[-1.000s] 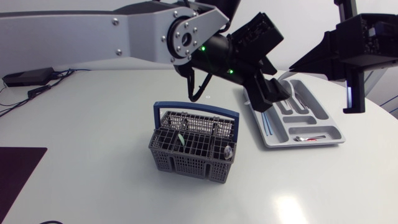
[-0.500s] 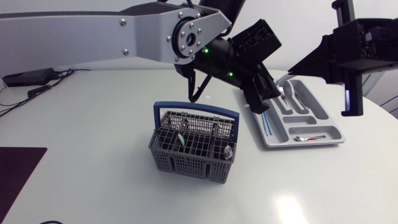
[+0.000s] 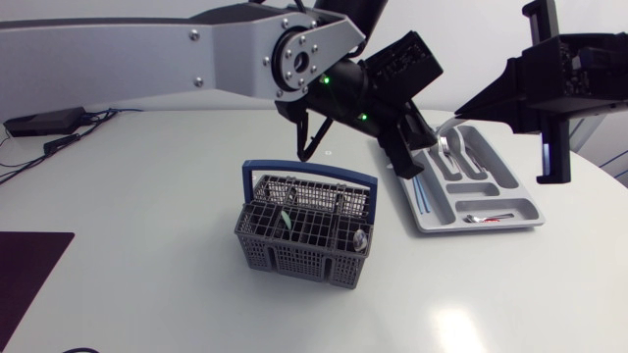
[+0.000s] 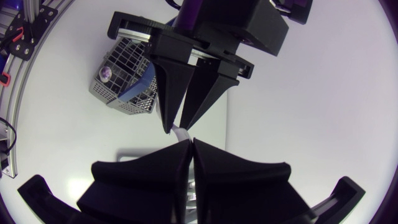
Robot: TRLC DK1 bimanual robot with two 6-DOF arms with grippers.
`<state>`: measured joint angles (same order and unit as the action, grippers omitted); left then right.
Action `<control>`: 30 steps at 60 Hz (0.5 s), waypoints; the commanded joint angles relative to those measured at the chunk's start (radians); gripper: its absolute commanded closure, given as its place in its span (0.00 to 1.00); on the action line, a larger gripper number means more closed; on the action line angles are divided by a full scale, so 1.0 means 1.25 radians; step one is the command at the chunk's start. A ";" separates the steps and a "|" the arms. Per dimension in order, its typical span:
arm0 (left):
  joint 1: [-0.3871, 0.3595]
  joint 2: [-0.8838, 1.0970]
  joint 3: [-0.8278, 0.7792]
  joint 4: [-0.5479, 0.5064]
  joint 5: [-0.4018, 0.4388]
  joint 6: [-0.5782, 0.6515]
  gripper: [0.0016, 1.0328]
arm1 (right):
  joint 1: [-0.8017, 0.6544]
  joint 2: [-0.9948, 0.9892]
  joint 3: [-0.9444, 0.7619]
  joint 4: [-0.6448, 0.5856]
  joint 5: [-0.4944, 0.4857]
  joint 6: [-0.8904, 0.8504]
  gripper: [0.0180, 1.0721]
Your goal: Unload the cutlery basket into the drawer organizer.
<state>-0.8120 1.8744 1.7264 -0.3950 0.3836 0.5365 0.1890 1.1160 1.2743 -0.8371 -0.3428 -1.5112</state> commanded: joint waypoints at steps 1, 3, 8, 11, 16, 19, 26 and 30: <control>-0.001 0.028 0.041 -0.008 -0.012 0.008 0.84 | 0.002 -0.013 -0.017 0.001 0.003 -0.008 0.95; -0.003 0.033 0.045 -0.009 -0.020 0.008 0.88 | 0.002 -0.013 -0.017 0.002 0.003 -0.008 0.95; -0.008 0.043 0.053 -0.012 -0.027 0.006 0.96 | 0.002 -0.014 -0.016 0.005 0.003 -0.007 0.95; -0.008 0.047 0.060 -0.013 -0.027 0.000 0.97 | 0.002 -0.017 -0.017 0.006 0.003 -0.008 0.95; -0.008 0.049 0.062 -0.013 -0.027 -0.008 0.97 | 0.001 -0.022 -0.021 0.034 0.002 0.001 0.88; -0.007 0.049 0.061 -0.012 -0.027 -0.011 0.97 | -0.003 -0.024 -0.021 0.043 0.002 0.004 0.72; 0.000 0.049 0.060 -0.010 -0.027 -0.028 0.97 | -0.014 -0.028 -0.008 0.060 0.001 0.031 0.37; 0.004 0.048 0.055 -0.010 -0.025 -0.035 0.97 | -0.025 -0.031 -0.007 0.072 -0.004 0.049 0.25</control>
<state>-0.8185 1.9118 1.7741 -0.4103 0.3569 0.5167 0.1753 1.0924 1.2655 -0.7685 -0.3408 -1.4887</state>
